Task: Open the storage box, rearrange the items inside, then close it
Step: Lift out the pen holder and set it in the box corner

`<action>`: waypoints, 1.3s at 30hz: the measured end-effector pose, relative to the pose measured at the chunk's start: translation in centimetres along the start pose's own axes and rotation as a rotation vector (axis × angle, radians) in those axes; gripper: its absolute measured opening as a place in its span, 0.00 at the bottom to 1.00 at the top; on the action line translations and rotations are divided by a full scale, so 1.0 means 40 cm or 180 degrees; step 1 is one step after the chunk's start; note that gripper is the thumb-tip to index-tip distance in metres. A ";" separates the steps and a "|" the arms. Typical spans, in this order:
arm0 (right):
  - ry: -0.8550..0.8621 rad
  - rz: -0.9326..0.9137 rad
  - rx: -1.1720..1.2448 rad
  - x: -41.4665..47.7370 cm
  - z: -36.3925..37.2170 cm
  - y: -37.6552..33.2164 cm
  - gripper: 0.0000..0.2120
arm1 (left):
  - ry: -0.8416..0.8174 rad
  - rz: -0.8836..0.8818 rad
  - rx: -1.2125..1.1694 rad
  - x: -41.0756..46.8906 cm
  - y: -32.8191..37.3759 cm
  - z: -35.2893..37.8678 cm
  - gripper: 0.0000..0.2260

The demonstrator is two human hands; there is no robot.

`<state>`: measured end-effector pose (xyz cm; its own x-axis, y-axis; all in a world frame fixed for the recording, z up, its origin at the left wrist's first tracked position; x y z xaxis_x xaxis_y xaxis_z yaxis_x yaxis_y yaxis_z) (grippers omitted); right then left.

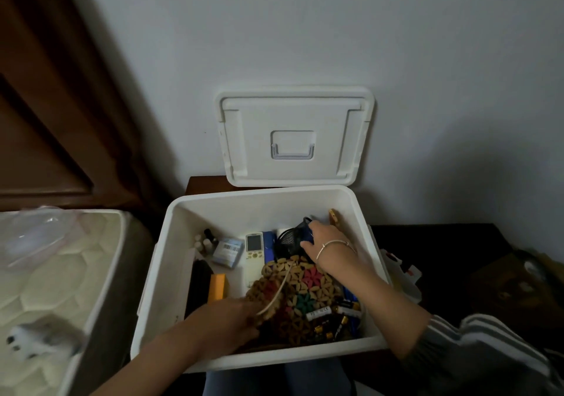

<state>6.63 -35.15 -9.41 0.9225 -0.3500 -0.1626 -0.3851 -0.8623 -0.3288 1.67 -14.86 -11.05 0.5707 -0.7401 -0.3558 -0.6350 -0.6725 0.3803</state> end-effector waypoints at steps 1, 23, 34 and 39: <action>0.0073 0.0111 0.0020 0.009 -0.001 0.006 0.17 | -0.0265 -0.0072 -0.0423 -0.008 0.001 0.015 0.16; 0.0766 -0.1697 0.2150 -0.160 -0.284 -0.168 0.10 | 0.2488 -0.0414 -0.2522 0.045 0.027 -0.260 0.51; -0.0298 -0.1344 -0.0140 -0.140 -0.098 0.061 0.12 | 0.2923 -0.0955 -0.2727 -0.054 -0.105 -0.129 0.50; -0.0925 -0.1887 -0.1841 -0.111 -0.013 0.046 0.13 | 0.2662 -0.0865 -0.2834 -0.037 -0.089 -0.107 0.53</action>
<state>1.85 -35.36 -8.81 0.8934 0.2537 -0.3709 0.3015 -0.9504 0.0761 5.31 -11.39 -8.24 0.9906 -0.1361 0.0136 -0.0589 -0.3352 0.9403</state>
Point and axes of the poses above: each hand's wrist, its own x-axis towards the middle knuckle, its own z-axis out of the palm, y = z × x, the point moved 8 cm from there along x, towards the middle knuckle, and after that the axes turned 10 degrees about y, right-handed, at the moved point
